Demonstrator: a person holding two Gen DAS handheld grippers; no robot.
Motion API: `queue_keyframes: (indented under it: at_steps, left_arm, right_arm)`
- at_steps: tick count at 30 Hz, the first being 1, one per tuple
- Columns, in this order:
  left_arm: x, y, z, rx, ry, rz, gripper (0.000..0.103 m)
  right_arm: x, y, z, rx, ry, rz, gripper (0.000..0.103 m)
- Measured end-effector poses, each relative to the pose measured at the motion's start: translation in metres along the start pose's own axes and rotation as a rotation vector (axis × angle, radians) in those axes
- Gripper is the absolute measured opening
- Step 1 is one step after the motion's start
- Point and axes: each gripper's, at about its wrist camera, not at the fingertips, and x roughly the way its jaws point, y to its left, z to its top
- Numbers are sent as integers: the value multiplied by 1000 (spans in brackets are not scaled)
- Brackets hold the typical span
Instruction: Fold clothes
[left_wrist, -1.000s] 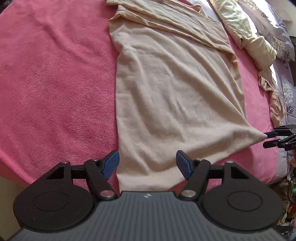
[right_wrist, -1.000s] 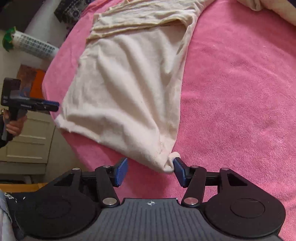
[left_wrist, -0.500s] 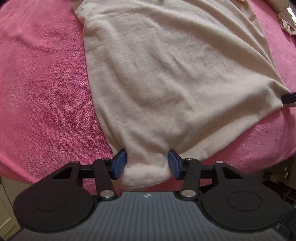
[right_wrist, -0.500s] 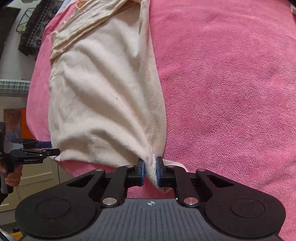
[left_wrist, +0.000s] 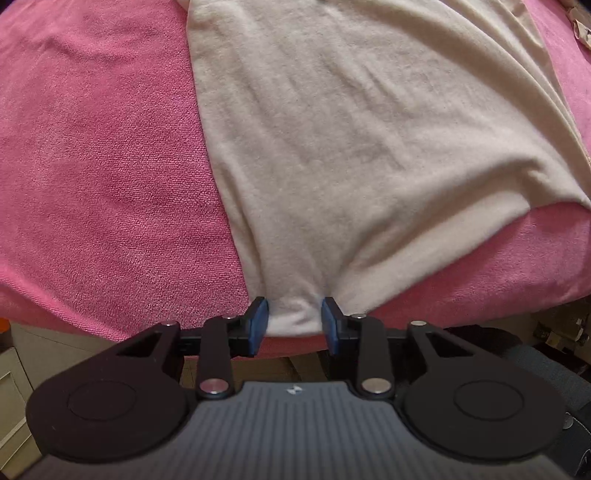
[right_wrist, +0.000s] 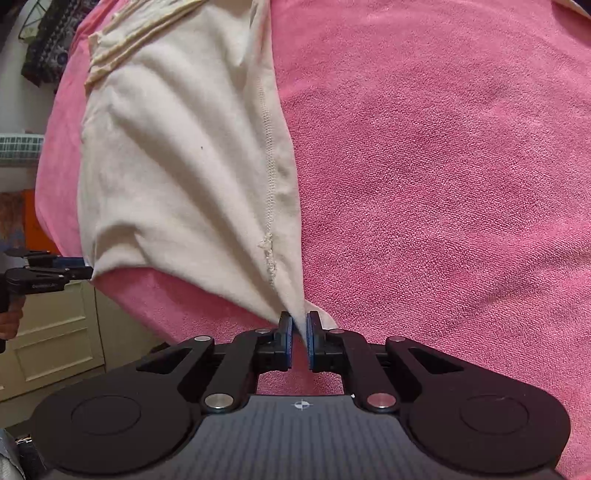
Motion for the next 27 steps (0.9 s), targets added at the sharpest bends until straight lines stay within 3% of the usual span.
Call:
queue_keyframes:
  at_steps: [5,8,11,12,14,16,22,25,27]
  left_arm:
    - [-3,-1,8,-5,5,1,39]
    - [-4,-2,13,-11,4,-1,39]
    - [-5,-1,16,-18,-2,-7,41]
    - [-6,0,16,-23,-6,-11,43]
    - [-10,4,16,-43,-19,-29,46]
    - [-13,9,16,-67,-20,-43,50]
    - [5,7,18,-72,90,11,51]
    - [11,2,18,-65,109,19,51]
    - [12,0,18,-66,114,15,51]
  right_arm:
    - [-5,-1,-8,-24,21,-3,11]
    - [-1,-11,-25,-43,107,-97,12]
    - [-5,-27,-36,30,103,-126,16]
    - [-8,-29,-37,48,82,-126,20]
    - [-16,-30,-34,68,18,-107,50]
    - [-20,-27,-27,62,-28,-68,61]
    - [-2,-19,-9,125,-102,50,66]
    - [13,0,-10,80,-83,-15,70]
    - [14,12,-13,23,-80,-74,50]
